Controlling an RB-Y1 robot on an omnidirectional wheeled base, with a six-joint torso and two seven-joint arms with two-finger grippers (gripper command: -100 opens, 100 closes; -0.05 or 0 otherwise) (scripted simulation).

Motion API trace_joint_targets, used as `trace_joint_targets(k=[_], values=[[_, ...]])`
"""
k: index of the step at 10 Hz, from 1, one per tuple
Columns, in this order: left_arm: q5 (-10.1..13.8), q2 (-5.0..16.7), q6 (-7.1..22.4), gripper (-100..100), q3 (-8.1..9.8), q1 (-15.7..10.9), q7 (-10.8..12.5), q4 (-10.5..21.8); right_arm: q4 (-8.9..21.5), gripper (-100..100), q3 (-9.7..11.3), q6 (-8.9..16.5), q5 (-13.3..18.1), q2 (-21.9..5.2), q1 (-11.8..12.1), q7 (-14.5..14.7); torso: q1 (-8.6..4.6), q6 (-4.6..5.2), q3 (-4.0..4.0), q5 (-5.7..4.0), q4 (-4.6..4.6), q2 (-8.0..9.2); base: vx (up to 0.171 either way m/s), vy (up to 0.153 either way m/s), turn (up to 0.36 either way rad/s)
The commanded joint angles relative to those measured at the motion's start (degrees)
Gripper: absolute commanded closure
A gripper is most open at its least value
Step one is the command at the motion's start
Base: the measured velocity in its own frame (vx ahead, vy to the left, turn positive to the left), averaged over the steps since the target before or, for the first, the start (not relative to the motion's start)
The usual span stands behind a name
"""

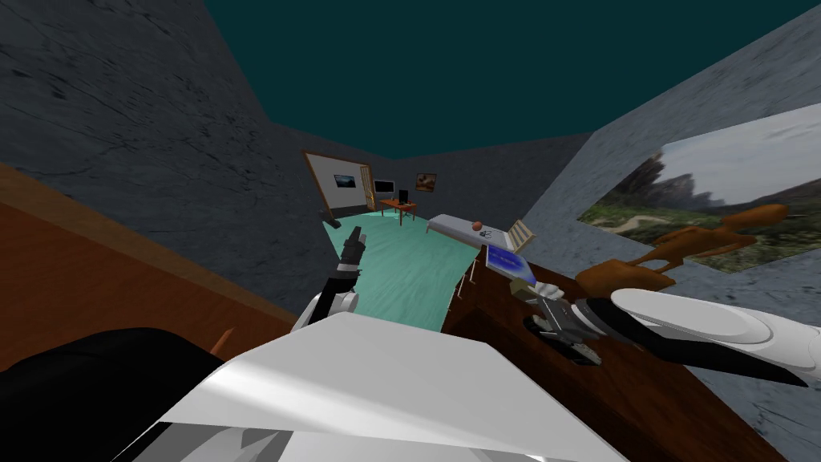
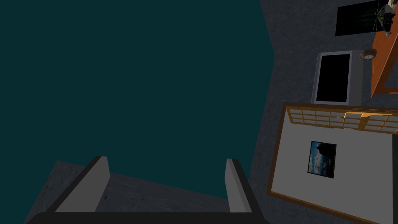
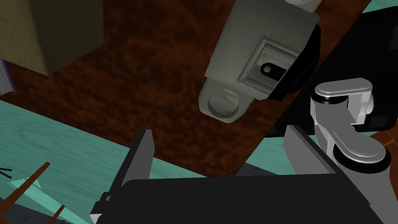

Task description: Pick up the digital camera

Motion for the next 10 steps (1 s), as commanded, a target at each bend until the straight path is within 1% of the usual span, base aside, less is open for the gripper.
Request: trace_joint_targets(k=[1,2,3,4,5,6,7,8,9,10], values=[[0.0,0.0,0.0,0,0.0,0.0,0.0,0.0,0.1,-100,-1.9,-0.9,2.9,1.4,0.4,-1.5,0.0,0.0,0.0,0.0,0.0,0.0,-0.119,-0.171,-0.023],[0.0,0.0,0.0,0,0.0,0.0,0.0,0.0,0.1,-100,-1.9,-0.9,2.9,1.4,0.4,-1.5,0.1,-0.01,0.0,0.01,0.01,-0.03,-0.028,-0.078,0.014],[0.0,0.0,0.0,0,-0.01,0.0,0.0,0.0,0.5,-100,-1.7,-0.8,3.8,1.3,0.6,-1.5,0.42,-0.03,-0.13,0.07,-0.04,-0.27,-0.014,-0.061,-0.058],[0.0,0.0,0.0,0,-0.01,0.0,0.0,0.0,0.5,-100,-1.7,-0.8,3.7,1.3,0.6,-1.5,0.54,-0.03,-0.21,0.12,-0.08,-0.38,-0.023,-0.045,-0.025],[0.0,0.0,0.0,0,-0.02,0.0,0.0,0.0,0.6,-100,-1.5,-0.1,2.3,0.7,1.0,-0.5,0.63,-0.04,-0.22,0.13,-0.08,-0.4,-0.01,-0.015,-0.001],[0.0,0.0,0.0,0,-0.02,0.0,0.0,0.0,0.6,0,-1.5,-0.3,2.6,0.8,0.9,-0.7,0.75,-0.05,-0.25,0.17,-0.09,-0.45,0.0,0.0,0.0],[0.0,0.0,0.0,0,-0.02,0.0,0.0,0.0,2.0,-100,-0.8,-0.1,2.5,2.7,1.4,0.0,0.81,-0.06,-0.27,0.19,-0.1,-0.49,-0.023,0.014,0.28],[0.0,0.0,0.0,0,-0.03,0.0,0.0,0.0,2.0,-100,-0.8,-0.1,3.7,2.7,1.4,0.0,0.87,-0.12,-0.26,0.19,-0.11,-0.45,-0.024,0.01,0.14],[0.0,0.0,0.0,0,-0.02,0.0,0.0,0.0,2.0,-100,-0.8,-0.1,2.5,2.7,1.4,0.0,0.88,-0.07,-0.26,0.22,-0.1,-0.46,-0.011,0.004,-0.033],[0.0,0.0,0.0,0,-0.02,0.0,0.0,0.0,2.0,-100,-0.8,-0.1,2.5,2.7,1.4,0.0,0.87,-0.04,-0.26,0.21,-0.1,-0.47,-0.003,0.003,-0.026]])
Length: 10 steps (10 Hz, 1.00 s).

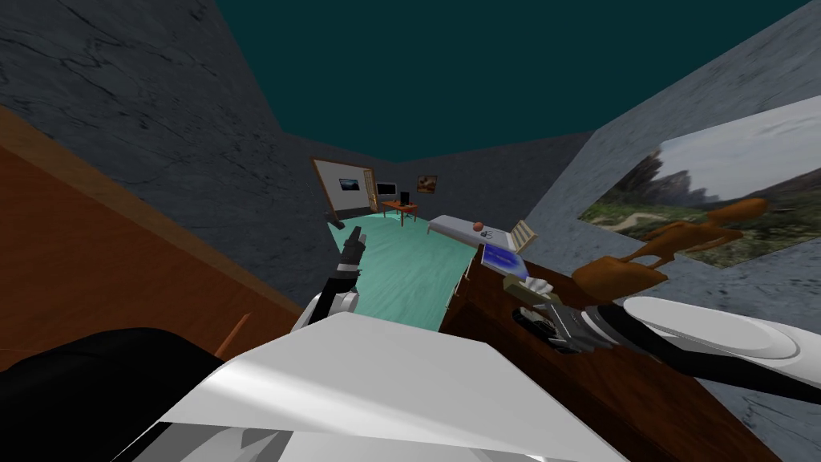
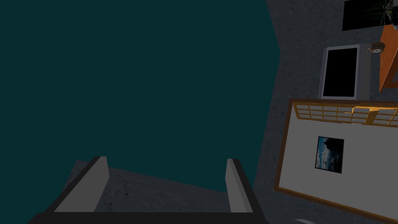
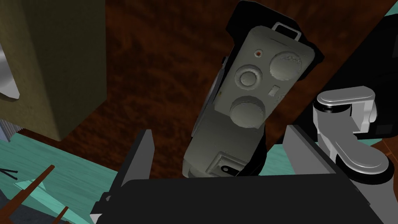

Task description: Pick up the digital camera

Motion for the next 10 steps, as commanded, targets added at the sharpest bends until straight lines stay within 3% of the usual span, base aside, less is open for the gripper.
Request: trace_joint_targets(k=[1,2,3,4,7,8,9,10], values=[[0.0,0.0,0.0,0,0.0,0.0,0.0,0.0,1.0,-100,-0.5,-0.4,0.8,1.8,0.6,-0.1,0.0,0.0,0.0,0.0,0.0,0.0,-0.015,0.009,0.166],[0.0,0.0,0.0,0,-0.01,0.0,0.0,0.0,2.0,-100,0.0,-0.3,0.8,3.1,0.9,0.4,0.01,-0.04,0.01,0.0,0.0,0.02,-0.026,0.013,0.303],[0.0,0.0,0.0,0,-0.01,0.0,0.0,0.0,2.0,-100,-4.0,-0.3,3.3,3.1,1.4,0.3,0.02,-0.04,0.03,0.0,0.01,0.05,-0.022,0.01,0.068],[0.0,0.0,0.0,0,0.0,0.0,0.0,0.0,2.0,-100,-4.2,-0.3,2.8,3.1,0.9,0.4,0.04,-0.05,0.01,0.05,0.02,0.01,-0.012,0.007,-0.039],[0.0,0.0,0.0,0,0.0,0.0,0.0,0.0,2.0,-100,-1.2,-0.3,0.8,3.1,0.9,0.4,0.0,-0.04,-0.04,0.03,0.0,-0.08,0.0,0.0,0.0],[0.0,0.0,0.0,0,0.0,0.0,0.0,0.0,2.0,-100,-2.2,-0.3,0.8,3.1,0.9,0.4,0.0,0.0,-0.04,0.01,-0.01,-0.06,0.0,0.0,0.0],[0.0,0.0,0.0,0,0.0,0.0,0.0,0.0,2.0,-100,0.0,-0.3,0.8,3.1,0.9,0.4,0.01,0.0,-0.03,0.02,-0.01,-0.05,0.0,0.0,0.0],[0.0,0.0,0.0,0,0.0,0.0,0.0,0.0,3.5,-100,0.7,-0.1,0.7,5.0,1.3,1.1,0.01,0.01,-0.02,0.01,-0.01,-0.02,-0.017,0.018,0.268]])
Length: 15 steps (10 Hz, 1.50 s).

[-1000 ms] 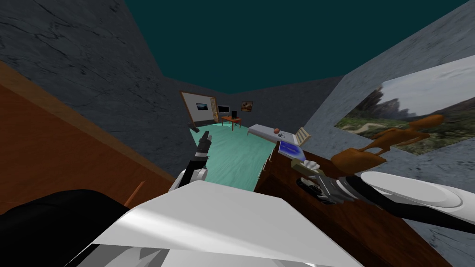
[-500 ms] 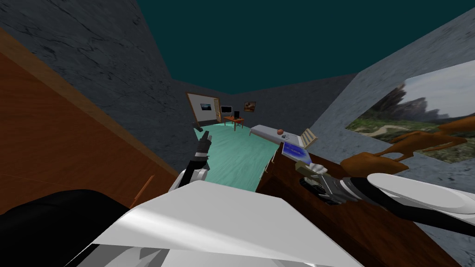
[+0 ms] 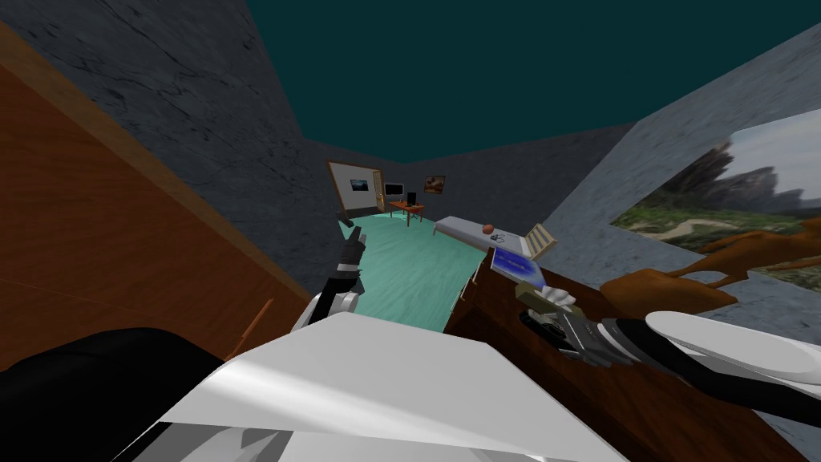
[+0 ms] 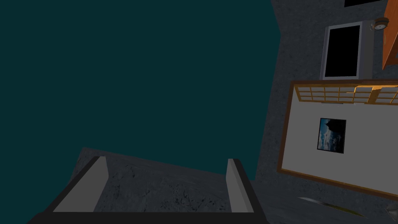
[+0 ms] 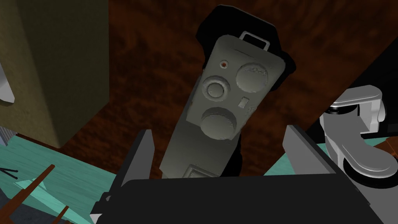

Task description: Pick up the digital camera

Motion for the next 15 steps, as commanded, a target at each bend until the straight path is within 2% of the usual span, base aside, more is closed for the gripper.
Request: trace_joint_targets(k=[1,2,3,7,8,9,10,12,13,14,15], values=[[0.0,0.0,0.0,0,0.0,0.0,0.0,0.0,0.0,-100,-2.4,-0.1,1.6,1.5,2.7,-0.5,0.0,0.0,0.0,0.0,0.0,0.0,-0.023,0.013,0.156],[0.0,0.0,0.0,0,0.01,0.0,0.0,0.0,0.2,-100,-2.4,0.0,0.5,0.9,3.0,0.4,0.0,0.07,0.03,0.01,0.02,0.04,-0.009,0.003,0.006],[0.0,0.0,0.0,0,0.01,0.0,0.0,0.0,0.2,100,-2.9,0.0,0.6,1.0,3.4,0.3,-0.02,0.07,0.02,0.01,0.02,0.02,0.0,0.0,0.0],[0.0,0.0,0.0,0,0.01,0.0,0.0,0.0,0.3,100,-3.1,0.1,0.6,1.0,3.2,0.3,-0.1,0.14,-0.01,-0.13,-0.06,0.04,0.0,0.0,0.0],[0.0,0.0,0.0,0,0.01,0.0,0.0,0.0,0.3,0,-3.0,0.1,0.6,1.0,3.2,0.3,-0.09,0.15,-0.01,-0.13,-0.06,0.04,0.0,0.0,0.0],[0.0,0.0,0.0,0,0.01,0.0,0.0,0.0,-1.0,100,-2.9,-0.2,1.6,0.3,2.4,-1.0,-0.09,0.15,-0.01,-0.12,-0.06,0.04,0.009,-0.01,-0.224],[0.0,0.0,0.0,0,0.02,0.0,0.0,0.0,-2.0,100,-3.4,-0.3,1.7,-1.0,2.2,-1.5,-0.11,0.26,0.01,-0.11,-0.06,0.06,0.027,-0.015,-0.282],[0.0,0.0,0.0,0,0.01,0.0,0.0,0.0,-2.0,100,-3.4,-0.3,1.7,-1.0,2.2,-1.5,-0.11,0.17,-0.02,-0.12,-0.07,0.02,0.012,-0.008,-0.044],[0.0,0.0,0.0,0,0.01,0.0,0.0,0.0,-3.5,100,-4.1,-0.5,1.7,-2.9,1.8,-2.2,-0.09,0.12,-0.03,-0.11,-0.07,0.01,0.022,-0.018,-0.218],[0.0,0.0,0.0,0,0.02,0.0,0.0,0.0,-3.5,100,-4.4,-0.5,1.7,-2.9,1.8,-2.2,-0.09,0.21,-0.02,-0.08,-0.05,0.01,0.026,-0.012,-0.157],[0.0,0.0,0.0,0,0.01,0.0,0.0,0.0,-4.5,100,-4.6,-0.6,1.7,-4.2,1.5,-2.7,-0.08,0.14,-0.03,-0.07,-0.05,-0.01,0.024,-0.015,-0.153]])
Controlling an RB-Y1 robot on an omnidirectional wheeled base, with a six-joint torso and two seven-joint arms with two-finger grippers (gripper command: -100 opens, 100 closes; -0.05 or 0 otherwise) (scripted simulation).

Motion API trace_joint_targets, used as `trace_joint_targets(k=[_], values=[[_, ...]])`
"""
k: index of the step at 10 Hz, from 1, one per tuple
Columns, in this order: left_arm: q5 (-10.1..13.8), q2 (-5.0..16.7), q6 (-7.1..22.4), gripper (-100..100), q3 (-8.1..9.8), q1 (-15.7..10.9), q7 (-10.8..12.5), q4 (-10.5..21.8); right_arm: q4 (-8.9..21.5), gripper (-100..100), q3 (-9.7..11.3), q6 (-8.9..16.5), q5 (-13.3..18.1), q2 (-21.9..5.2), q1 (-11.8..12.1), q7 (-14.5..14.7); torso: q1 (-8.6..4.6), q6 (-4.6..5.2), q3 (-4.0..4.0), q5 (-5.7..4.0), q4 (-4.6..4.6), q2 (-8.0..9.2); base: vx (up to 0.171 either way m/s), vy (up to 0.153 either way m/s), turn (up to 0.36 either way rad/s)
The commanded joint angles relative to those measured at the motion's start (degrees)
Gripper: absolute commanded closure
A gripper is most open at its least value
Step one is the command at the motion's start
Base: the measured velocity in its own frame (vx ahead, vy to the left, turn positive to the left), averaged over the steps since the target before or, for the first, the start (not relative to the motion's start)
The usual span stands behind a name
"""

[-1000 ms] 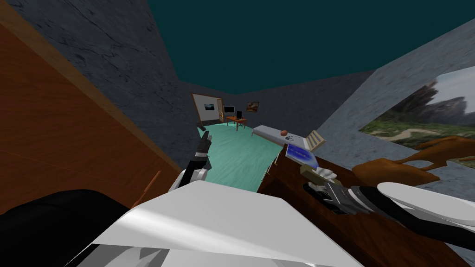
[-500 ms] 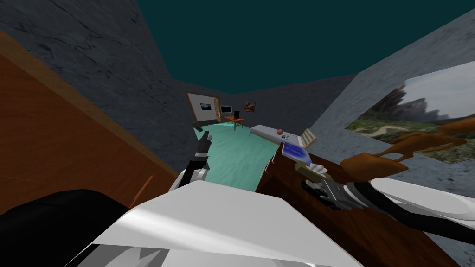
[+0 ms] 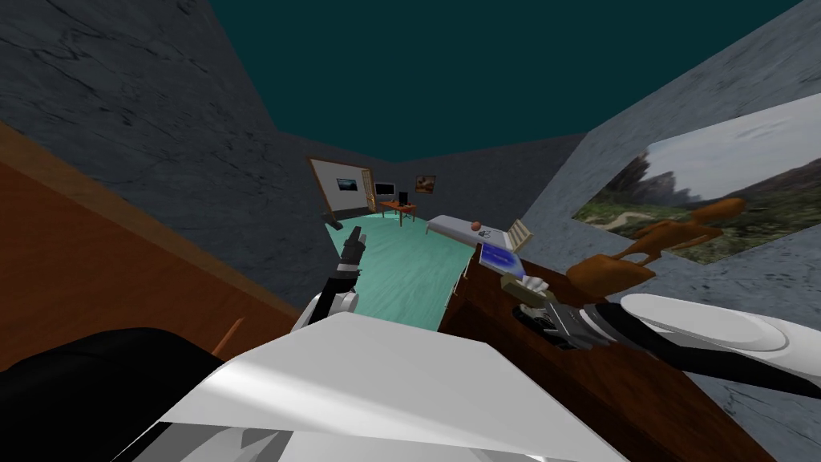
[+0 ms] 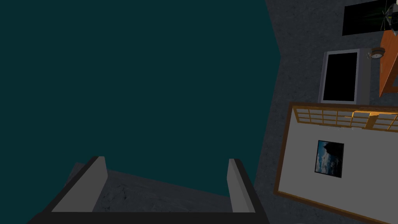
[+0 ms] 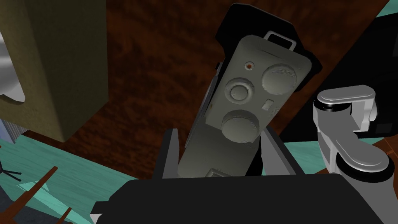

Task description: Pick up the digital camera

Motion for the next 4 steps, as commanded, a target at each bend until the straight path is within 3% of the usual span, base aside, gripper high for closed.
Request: trace_joint_targets(k=[1,3,4], values=[[0.0,0.0,0.0,0,0.0,0.0,0.0,0.0,-1.1,100,-2.7,-1.2,2.9,1.1,0.5,-2.3,0.0,0.0,0.0,0.0,0.0,0.0,0.018,-0.011,-0.084],[0.0,0.0,0.0,0,-0.01,0.0,0.0,0.0,-0.9,100,-1.9,-1.1,3.0,1.0,0.0,-1.9,0.06,-0.07,0.03,0.0,0.01,0.06,0.003,0.0,0.004],[0.0,0.0,0.0,0,-0.01,0.0,0.0,0.0,-0.9,0,-2.0,-1.1,3.0,1.0,0.1,-1.9,0.07,-0.05,0.04,0.01,0.02,0.07,0.0,0.0,0.0]])
